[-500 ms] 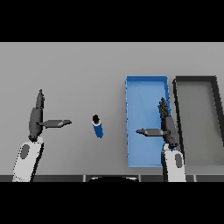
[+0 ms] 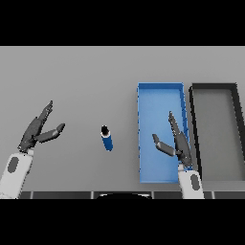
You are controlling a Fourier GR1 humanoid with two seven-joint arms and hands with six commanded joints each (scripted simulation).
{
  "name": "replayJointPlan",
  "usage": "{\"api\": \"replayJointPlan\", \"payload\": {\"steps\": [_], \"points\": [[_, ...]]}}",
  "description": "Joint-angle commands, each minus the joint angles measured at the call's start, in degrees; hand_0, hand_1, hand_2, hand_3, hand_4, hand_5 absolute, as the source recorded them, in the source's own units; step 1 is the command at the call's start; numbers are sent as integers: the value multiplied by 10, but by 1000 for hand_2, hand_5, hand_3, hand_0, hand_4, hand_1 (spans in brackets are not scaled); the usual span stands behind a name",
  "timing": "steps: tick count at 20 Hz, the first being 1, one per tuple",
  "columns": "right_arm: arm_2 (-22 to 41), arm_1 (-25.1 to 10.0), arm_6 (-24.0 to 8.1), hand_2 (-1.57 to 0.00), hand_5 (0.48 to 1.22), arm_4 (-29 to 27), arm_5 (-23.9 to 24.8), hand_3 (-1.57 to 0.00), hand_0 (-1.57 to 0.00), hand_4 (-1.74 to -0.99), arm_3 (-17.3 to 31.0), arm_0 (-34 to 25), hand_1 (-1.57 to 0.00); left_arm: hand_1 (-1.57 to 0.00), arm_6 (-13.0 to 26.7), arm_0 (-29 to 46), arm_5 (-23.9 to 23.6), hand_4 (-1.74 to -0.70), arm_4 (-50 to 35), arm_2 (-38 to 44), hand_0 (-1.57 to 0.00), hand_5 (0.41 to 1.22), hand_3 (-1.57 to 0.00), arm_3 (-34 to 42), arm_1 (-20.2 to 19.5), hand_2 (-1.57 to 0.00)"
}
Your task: Pick up the blue pipe and place it into the blue bin.
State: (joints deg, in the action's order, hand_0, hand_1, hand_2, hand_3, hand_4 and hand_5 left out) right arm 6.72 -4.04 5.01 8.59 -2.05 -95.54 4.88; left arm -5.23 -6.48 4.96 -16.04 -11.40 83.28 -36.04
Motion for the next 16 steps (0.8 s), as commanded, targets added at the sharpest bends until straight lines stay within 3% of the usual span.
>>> {"api": "replayJointPlan", "payload": {"steps": [1, 6, 7, 11, 16], "points": [[4, -3, -12, 1, 620, 6, 1, 1, 1, -1223, -9, -1, 1, 1, -7, 1, 14, -1077, -1, -2, 1, 588, 1, 0, -6, 1], [6, -14, -47, 1, 597, 26, 9, 1, 1, -1185, -18, -3, 1, 1, -28, 8, 49, -1086, -8, -8, 1, 605, 1, 6, -20, 1], [9, -14, -32, 1, 598, 26, 7, 1, 1, -1186, -23, 4, 1, 1, -34, 17, 63, -1090, -11, -19, 1, 596, 1, 28, -22, 1], [15, -10, -22, 1, 609, 32, 6, 1, 1, -1201, -10, 0, 1, 1, -30, 40, 106, -1111, -6, -62, 1, 534, 1, 73, -24, 1], [16, -13, -27, 1, 613, 33, 3, 1, 1, -1212, -18, 0, 1, 1, -1, 38, 107, -1176, 27, -118, 1, 484, 1, 113, 10, 1]]}}
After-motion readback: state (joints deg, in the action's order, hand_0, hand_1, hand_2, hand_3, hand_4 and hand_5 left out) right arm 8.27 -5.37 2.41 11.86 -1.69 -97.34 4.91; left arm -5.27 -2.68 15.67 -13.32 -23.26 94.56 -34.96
